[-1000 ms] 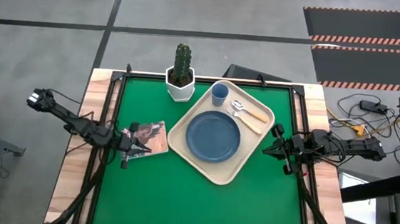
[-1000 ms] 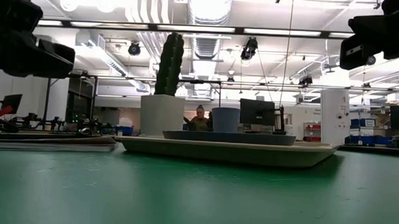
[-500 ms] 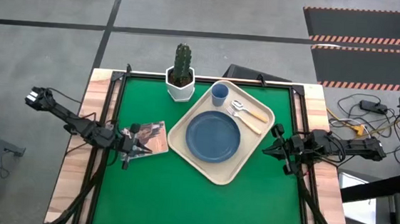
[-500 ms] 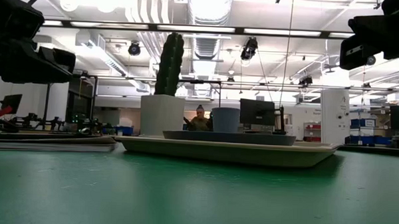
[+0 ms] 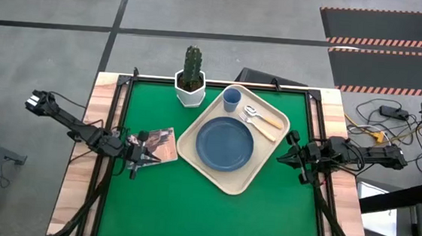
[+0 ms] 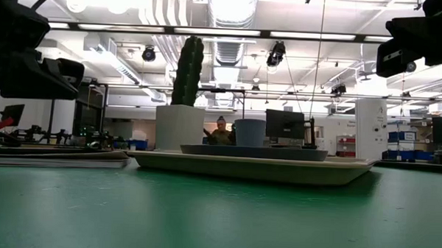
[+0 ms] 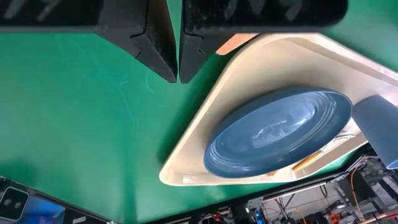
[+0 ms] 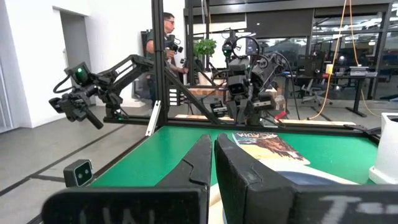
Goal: Pick and place plate/cup/fork/spoon on tray
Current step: Return to Home Position
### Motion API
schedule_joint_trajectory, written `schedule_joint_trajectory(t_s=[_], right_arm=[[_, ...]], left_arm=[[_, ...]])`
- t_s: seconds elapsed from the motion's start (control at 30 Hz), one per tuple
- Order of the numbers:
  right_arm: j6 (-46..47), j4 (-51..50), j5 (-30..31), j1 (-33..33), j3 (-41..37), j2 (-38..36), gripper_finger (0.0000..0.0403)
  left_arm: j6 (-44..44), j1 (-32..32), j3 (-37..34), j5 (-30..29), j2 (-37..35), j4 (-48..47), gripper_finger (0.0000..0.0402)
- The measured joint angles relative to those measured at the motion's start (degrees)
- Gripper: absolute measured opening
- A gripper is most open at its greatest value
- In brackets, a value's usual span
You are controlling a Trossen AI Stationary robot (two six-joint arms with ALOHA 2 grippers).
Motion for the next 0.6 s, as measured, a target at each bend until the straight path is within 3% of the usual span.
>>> schedule_joint_trajectory(t_s=[0.6], right_arm=[[0.01, 0.02, 0.00, 0.00, -0.02, 0.00, 0.0011]], left_arm=[[0.00, 0.00, 0.00, 0.01, 2.72, 0.00, 0.0000]])
